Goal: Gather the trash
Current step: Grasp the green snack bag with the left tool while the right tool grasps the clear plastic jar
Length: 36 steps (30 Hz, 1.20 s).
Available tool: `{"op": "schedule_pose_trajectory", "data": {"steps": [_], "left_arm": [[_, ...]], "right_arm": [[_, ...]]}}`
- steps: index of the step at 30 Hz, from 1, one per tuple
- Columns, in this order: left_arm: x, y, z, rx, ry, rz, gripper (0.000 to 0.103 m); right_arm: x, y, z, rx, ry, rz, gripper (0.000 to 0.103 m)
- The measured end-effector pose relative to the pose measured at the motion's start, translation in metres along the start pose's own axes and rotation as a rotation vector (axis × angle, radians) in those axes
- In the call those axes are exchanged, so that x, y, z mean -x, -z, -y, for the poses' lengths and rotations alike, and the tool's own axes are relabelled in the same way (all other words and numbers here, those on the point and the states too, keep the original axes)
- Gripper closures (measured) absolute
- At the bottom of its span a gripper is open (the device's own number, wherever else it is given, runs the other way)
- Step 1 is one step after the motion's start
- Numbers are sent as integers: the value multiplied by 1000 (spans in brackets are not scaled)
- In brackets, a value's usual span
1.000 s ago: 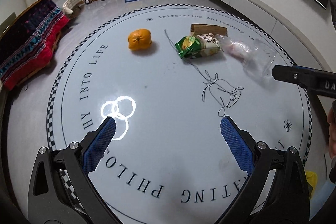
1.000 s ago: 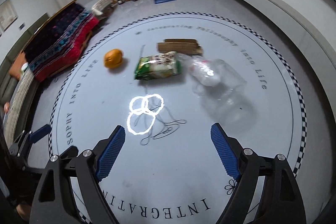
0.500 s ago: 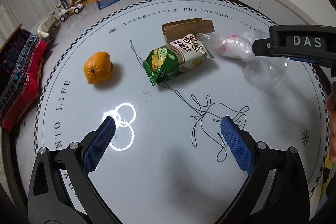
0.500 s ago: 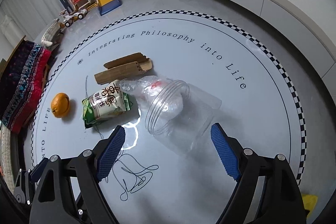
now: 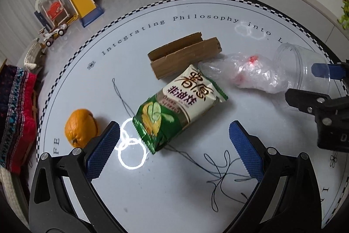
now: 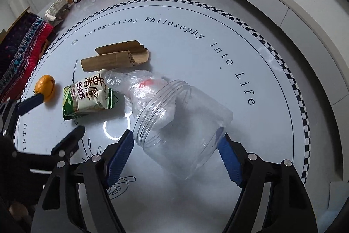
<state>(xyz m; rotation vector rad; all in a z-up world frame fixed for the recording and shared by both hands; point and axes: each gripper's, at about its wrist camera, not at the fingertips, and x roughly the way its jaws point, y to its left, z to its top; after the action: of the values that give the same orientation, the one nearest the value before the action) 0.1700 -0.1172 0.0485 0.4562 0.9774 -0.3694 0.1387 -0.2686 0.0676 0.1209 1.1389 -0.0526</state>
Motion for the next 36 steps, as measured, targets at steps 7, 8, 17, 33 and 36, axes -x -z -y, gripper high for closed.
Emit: {"op": "schedule_pose_trajectory", "data": {"steps": [7,8,17,33,36], "left_arm": [[-34,-19,5,-61,39,-37,6],[-37,-19,6,-61,39,-37,8],[-20,-6,11,49,8,-61,33],[92,71,19,233,30,1,44],[114,86,22,242,4,15,44]], "right_arm": [[7,5,21,6,-48,-4,26],[9,5,23,5,-51,-3,26],[24,12,21,23,-85,36,26],[88,56,-26,106,-201,86,27],[103,70,-44,147,-220,94,27]]}}
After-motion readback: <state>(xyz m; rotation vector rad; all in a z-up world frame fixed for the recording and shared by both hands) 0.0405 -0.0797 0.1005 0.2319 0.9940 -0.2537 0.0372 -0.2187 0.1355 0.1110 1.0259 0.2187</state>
